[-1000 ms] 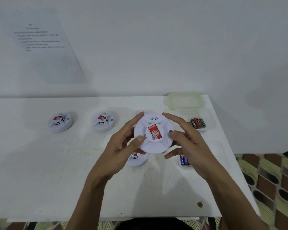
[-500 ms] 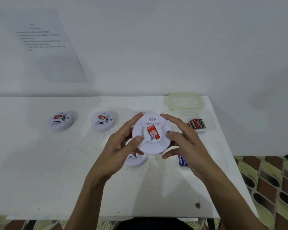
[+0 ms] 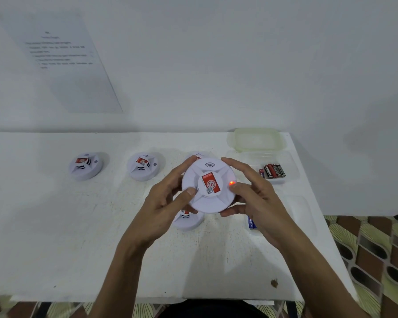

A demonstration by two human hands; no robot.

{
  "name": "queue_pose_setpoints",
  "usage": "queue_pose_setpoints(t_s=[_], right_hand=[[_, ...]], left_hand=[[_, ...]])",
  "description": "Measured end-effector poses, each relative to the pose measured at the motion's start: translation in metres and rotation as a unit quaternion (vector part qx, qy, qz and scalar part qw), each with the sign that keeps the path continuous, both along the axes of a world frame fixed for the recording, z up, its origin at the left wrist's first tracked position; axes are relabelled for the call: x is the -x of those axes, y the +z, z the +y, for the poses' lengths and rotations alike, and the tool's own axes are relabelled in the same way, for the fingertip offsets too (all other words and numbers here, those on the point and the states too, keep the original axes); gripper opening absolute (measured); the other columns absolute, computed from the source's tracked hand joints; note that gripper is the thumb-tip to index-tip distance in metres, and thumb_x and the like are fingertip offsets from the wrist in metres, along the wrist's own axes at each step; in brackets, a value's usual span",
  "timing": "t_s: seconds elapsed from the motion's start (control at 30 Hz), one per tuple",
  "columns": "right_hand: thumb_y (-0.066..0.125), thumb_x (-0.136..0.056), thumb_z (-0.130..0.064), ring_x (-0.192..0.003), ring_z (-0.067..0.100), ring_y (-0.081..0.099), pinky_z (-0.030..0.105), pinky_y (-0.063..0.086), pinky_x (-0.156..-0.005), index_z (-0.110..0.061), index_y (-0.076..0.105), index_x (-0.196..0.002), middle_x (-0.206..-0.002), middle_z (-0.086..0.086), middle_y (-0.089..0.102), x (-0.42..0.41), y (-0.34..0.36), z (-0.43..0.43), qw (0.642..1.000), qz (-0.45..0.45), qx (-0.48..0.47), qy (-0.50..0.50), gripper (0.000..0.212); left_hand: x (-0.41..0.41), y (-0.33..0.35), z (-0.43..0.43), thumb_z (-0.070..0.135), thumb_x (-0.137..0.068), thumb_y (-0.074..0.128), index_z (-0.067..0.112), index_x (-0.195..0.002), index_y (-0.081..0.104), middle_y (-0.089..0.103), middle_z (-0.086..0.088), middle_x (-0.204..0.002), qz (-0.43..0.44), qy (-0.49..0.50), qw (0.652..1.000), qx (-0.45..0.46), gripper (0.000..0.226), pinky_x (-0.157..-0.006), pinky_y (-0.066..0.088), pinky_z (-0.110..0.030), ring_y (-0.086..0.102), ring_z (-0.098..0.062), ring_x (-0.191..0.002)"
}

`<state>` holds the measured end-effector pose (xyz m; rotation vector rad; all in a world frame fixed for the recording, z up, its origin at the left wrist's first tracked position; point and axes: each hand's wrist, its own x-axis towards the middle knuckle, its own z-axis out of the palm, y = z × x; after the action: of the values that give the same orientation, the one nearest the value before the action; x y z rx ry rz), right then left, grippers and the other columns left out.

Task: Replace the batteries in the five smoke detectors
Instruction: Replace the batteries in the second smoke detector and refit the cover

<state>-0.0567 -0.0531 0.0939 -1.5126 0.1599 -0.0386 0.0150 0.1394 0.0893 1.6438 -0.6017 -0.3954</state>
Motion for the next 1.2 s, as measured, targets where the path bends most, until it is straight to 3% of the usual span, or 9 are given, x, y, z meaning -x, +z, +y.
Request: queue_pose_setpoints(t_s=[0.23,0.33,0.47,0.57,0.77,1.07,1.2], right_hand=[[0.044,-0.1,-0.005,-0.087,0.033,0.068,0.034,0.059,-0.068,-0.041,0.057,-0.126,-0.103,0.003,0.071,0.001,-0.001,-0.001,1.0,-0.011,-0.001,0.007,0.046],[0.053,-0.098,-0.007,-0.093,0.039,0.066,0.038,0.06,-0.075,-0.041,0.051,-0.134,-0.106,0.012,0.071,0.003,0.002,-0.005,0.999,-0.012,-0.001,0.045,0.049],[0.075,-0.082,-0.003,-0.099,0.033,0.065,0.042,0.057,-0.09,-0.049,0.029,-0.144,-0.114,0.001,0.069,0.006,0.008,-0.014,0.988,0.005,0.085,0.13,0.09],[0.078,-0.079,-0.005,-0.091,0.036,0.061,0.043,0.056,-0.088,-0.054,0.019,-0.146,-0.114,0.006,0.064,0.004,0.008,-0.015,0.98,0.008,0.134,0.145,0.101],[0.079,-0.079,-0.006,-0.09,0.042,0.059,0.045,0.056,-0.085,-0.058,0.023,-0.142,-0.114,0.014,0.063,0.003,0.006,-0.016,0.979,-0.004,0.153,0.133,0.099],[0.079,-0.077,-0.003,-0.086,0.041,0.057,0.044,0.057,-0.081,-0.055,0.028,-0.142,-0.109,0.011,0.066,0.001,0.002,-0.018,0.981,0.001,0.147,0.129,0.097],[0.079,-0.078,-0.005,-0.089,0.043,0.058,0.047,0.057,-0.081,-0.057,0.029,-0.14,-0.111,0.009,0.066,0.0,0.001,-0.017,0.981,0.0,0.148,0.129,0.096]], left_hand=[[0.0,0.002,0.0,0.03,-0.089,0.056,0.036,-0.14,0.037,0.052,0.023,-0.133,0.011,-0.003,1.0,0.002,0.054,-0.089,0.054,-0.03,0.052,-0.004,-0.122],[0.0,0.004,0.001,0.02,-0.08,0.068,0.038,-0.141,0.031,0.05,0.02,-0.137,0.011,-0.042,0.999,0.0,0.074,-0.085,0.053,-0.024,0.049,-0.006,-0.125],[-0.005,0.003,0.004,0.012,-0.072,0.08,0.039,-0.145,0.021,0.039,0.023,-0.144,-0.018,-0.074,0.996,-0.037,0.098,-0.086,0.049,-0.018,0.042,-0.004,-0.13],[-0.007,0.001,0.004,0.013,-0.072,0.08,0.038,-0.145,0.02,0.036,0.027,-0.144,-0.029,-0.076,0.995,-0.052,0.098,-0.087,0.047,-0.015,0.041,-0.001,-0.13],[-0.011,-0.003,0.003,0.023,-0.072,0.079,0.037,-0.145,0.024,0.04,0.024,-0.143,-0.063,-0.065,0.994,-0.067,0.092,-0.098,0.045,-0.022,0.043,-0.008,-0.131],[-0.012,-0.005,0.004,0.031,-0.069,0.08,0.044,-0.14,0.028,0.048,0.026,-0.134,-0.088,-0.047,0.991,-0.084,0.088,-0.09,0.051,-0.023,0.051,-0.01,-0.121],[-0.013,-0.008,0.005,0.03,-0.07,0.08,0.039,-0.142,0.028,0.047,0.027,-0.135,-0.09,-0.045,0.991,-0.087,0.089,-0.087,0.051,-0.019,0.05,-0.008,-0.121]])
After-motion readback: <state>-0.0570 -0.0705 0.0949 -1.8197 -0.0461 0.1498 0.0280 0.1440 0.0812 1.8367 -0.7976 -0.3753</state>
